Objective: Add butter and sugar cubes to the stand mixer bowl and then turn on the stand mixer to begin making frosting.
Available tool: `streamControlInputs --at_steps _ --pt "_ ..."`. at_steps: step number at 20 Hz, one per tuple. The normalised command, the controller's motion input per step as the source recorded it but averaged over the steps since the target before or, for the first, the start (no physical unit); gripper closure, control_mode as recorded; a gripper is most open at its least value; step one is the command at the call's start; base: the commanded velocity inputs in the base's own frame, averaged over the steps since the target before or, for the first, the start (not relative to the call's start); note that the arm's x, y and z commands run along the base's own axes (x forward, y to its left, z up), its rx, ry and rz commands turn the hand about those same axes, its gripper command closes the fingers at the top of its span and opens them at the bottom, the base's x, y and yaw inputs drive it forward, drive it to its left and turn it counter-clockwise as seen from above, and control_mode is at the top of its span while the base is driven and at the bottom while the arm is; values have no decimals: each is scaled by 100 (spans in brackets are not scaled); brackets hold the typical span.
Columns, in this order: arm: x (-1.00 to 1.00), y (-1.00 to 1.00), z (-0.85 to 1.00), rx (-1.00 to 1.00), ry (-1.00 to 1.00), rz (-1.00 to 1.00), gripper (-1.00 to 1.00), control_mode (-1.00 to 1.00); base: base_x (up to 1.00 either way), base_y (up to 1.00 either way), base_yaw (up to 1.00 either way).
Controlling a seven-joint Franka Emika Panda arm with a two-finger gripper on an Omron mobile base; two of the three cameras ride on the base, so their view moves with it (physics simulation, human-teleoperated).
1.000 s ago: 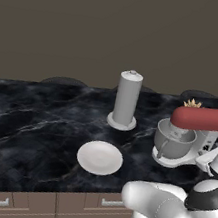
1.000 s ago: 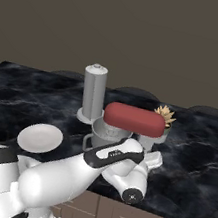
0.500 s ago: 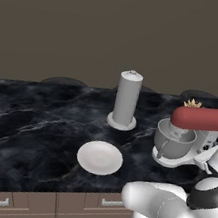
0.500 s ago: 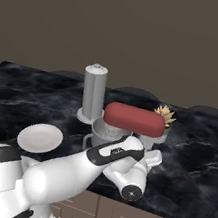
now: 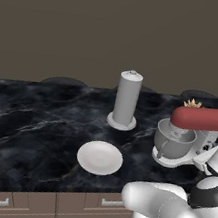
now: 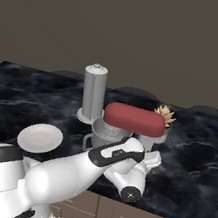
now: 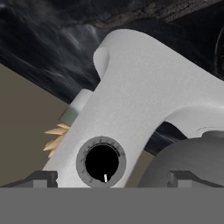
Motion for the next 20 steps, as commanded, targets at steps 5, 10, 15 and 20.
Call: streamControlInputs --at_steps 5,10,15,20 --pt "0 -2 -4 0 0 0 -100 -100 0 0 0" --pt "0 -6 -3 0 0 0 -100 -100 0 0 0" --pt "1 -4 -2 0 0 0 -100 -100 0 0 0" --pt "6 0 -3 0 0 0 -100 -100 0 0 0"
